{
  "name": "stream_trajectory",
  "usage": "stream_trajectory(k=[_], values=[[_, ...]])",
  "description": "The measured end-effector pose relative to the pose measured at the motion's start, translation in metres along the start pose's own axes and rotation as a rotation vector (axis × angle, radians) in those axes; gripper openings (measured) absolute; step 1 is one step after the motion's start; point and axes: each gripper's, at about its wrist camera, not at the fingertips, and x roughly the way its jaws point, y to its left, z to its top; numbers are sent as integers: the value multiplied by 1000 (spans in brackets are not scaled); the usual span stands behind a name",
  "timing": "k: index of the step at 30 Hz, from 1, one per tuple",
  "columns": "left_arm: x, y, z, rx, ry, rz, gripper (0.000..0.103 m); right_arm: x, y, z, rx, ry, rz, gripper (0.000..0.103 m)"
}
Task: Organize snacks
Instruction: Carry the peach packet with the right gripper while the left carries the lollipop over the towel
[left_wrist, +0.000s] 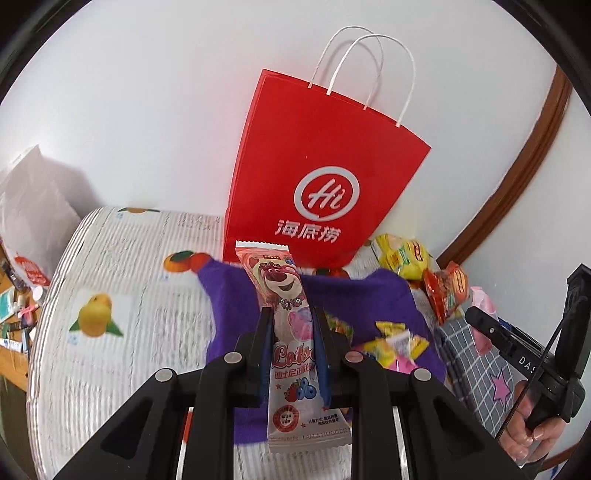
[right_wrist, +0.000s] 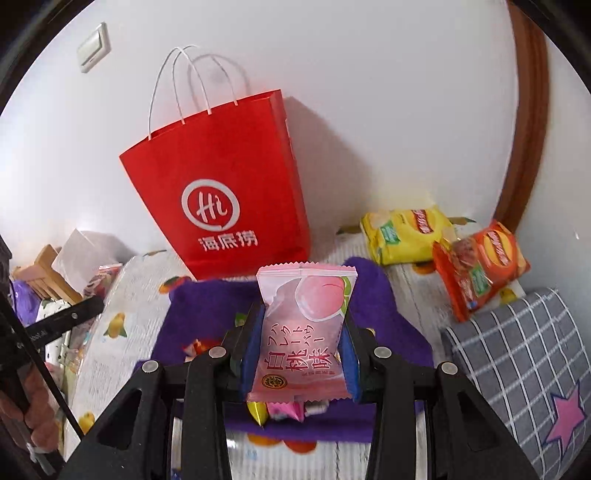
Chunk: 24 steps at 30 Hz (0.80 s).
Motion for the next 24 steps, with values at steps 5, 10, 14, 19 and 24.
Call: stream_trajectory(k=[5, 10, 14, 19, 24], values=[[24, 2, 19, -30, 9, -24, 19, 23, 4, 19, -7, 28, 3, 38], [45, 4, 26, -41, 24, -25, 19, 48, 12, 31, -33, 63, 4, 38], [59, 13, 18, -44, 37, -20, 19, 68, 16, 33, -65, 96, -20, 38], [80, 26, 16, -59, 79, 12, 19, 93, 11, 26, -67, 139, -7, 38], [83, 32, 18, -66, 75, 9, 19, 123, -3, 18, -34, 226, 13, 38]])
